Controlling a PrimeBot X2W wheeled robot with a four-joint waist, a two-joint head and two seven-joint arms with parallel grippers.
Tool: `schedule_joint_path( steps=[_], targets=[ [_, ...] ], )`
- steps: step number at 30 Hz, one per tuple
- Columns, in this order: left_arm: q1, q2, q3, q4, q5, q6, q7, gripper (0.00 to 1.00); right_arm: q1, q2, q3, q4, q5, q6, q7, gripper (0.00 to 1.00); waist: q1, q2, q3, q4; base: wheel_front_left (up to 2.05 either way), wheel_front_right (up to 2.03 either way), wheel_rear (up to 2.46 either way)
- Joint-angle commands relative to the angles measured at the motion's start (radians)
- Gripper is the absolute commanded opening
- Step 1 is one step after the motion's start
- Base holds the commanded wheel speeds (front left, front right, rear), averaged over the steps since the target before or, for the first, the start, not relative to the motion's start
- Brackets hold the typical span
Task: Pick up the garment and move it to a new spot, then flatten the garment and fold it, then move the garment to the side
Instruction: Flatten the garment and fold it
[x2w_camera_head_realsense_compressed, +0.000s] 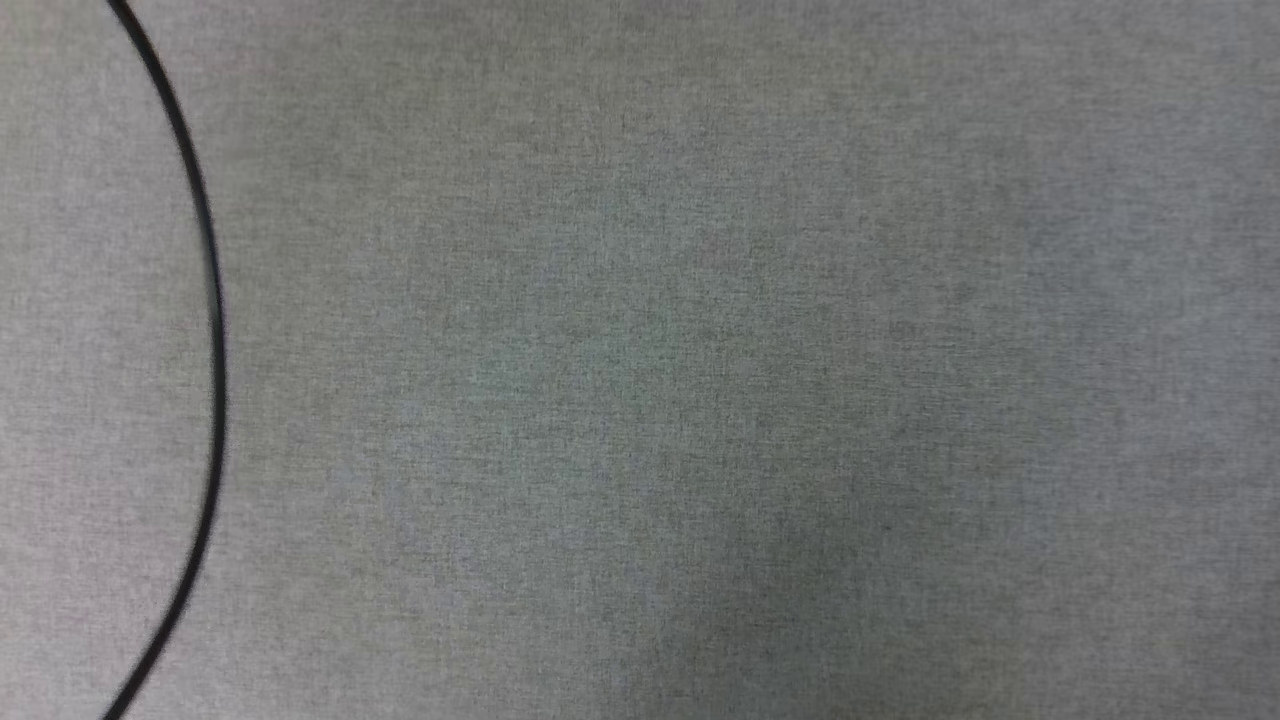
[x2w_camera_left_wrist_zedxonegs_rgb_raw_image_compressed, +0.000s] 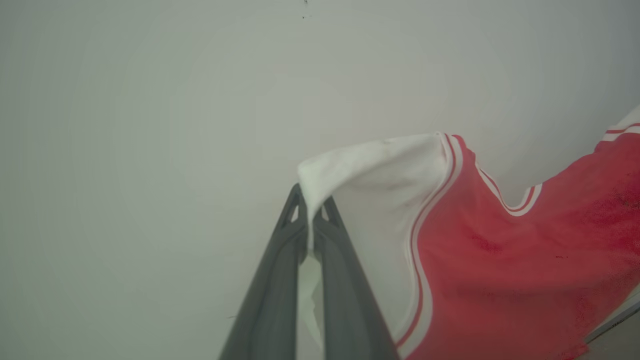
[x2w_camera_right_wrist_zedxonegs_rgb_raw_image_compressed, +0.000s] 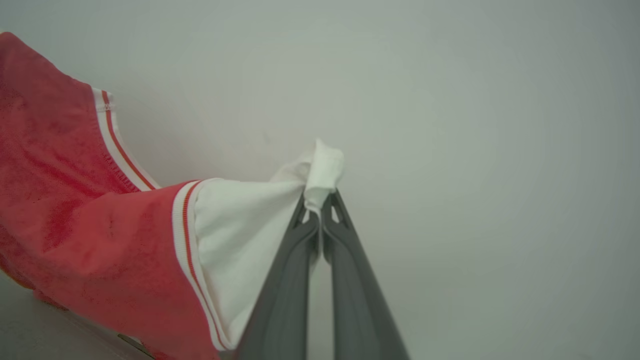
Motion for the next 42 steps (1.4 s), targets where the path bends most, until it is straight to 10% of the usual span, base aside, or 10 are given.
schedule_joint_path(
  steps=[1,21,42],
  targets=[
    [0.057,0.003,-0.008,0.008,-0.011,-0.007,-0.017,0.0,0.04,0.019,0.016,0.015,0.026,-0.001,-0.028,0.0,-0.0002,0.0,-0.02,-0.008,0.0,0.0,0.0],
    [0.799,0.083,-0.002,-0.302,-0.122,0.149,-0.086,0.0,0.571,-0.029,0.168,-0.048,0.18,-0.001,-0.172,0.0,-0.0002,0.0,-0.251,0.001,0.0,0.0,0.0],
    [1.484,0.19,-0.021,-0.465,-0.309,0.263,-0.082,0.0,1.291,-0.05,0.071,-0.154,0.204,-0.001,-0.158,0.0,-0.0002,0.0,-0.514,0.005,0.0,0.0,0.0]
  ],
)
